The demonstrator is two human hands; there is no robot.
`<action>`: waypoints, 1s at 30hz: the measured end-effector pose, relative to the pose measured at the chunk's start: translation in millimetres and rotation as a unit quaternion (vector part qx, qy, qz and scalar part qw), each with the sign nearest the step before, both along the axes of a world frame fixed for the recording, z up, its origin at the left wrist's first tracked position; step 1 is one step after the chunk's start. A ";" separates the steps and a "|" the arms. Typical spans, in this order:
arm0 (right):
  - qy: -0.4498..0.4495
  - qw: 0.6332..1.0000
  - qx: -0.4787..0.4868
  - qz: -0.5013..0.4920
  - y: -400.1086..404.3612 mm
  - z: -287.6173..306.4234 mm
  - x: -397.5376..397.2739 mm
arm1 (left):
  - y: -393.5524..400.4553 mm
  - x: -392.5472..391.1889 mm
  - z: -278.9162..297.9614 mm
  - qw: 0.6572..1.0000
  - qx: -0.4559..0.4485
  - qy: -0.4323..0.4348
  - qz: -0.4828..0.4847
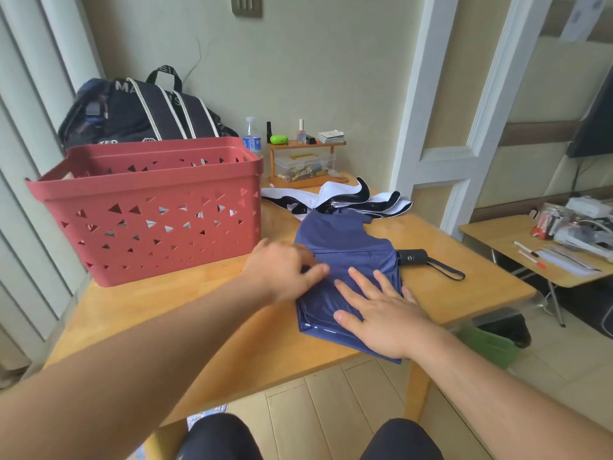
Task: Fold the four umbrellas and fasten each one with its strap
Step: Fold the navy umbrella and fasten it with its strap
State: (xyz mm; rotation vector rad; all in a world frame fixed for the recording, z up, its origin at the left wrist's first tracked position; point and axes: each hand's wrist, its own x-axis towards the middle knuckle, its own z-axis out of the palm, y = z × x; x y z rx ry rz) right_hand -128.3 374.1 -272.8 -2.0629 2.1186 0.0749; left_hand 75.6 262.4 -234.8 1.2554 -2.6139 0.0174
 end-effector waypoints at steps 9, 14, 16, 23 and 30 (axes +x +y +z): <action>-0.004 1.000 -0.011 0.008 -0.6 -1.4 -2.0 | -80.2 -53.2 22.4 0.869 0.269 0.366 0.195; -0.003 1.000 -0.015 0.010 0.0 -1.2 -1.4 | -84.8 -61.4 21.2 0.819 0.284 0.470 0.166; -0.003 1.000 -0.013 0.009 -0.1 -0.8 -1.5 | -83.3 -64.1 24.3 0.808 0.288 0.491 0.149; -0.011 1.000 -0.007 0.008 0.2 -0.1 -1.2 | -54.6 -55.0 58.3 0.700 0.376 0.601 0.087; -0.013 1.000 0.000 0.004 2.9 4.0 -0.1 | -18.3 -32.6 51.5 0.678 0.308 0.663 0.078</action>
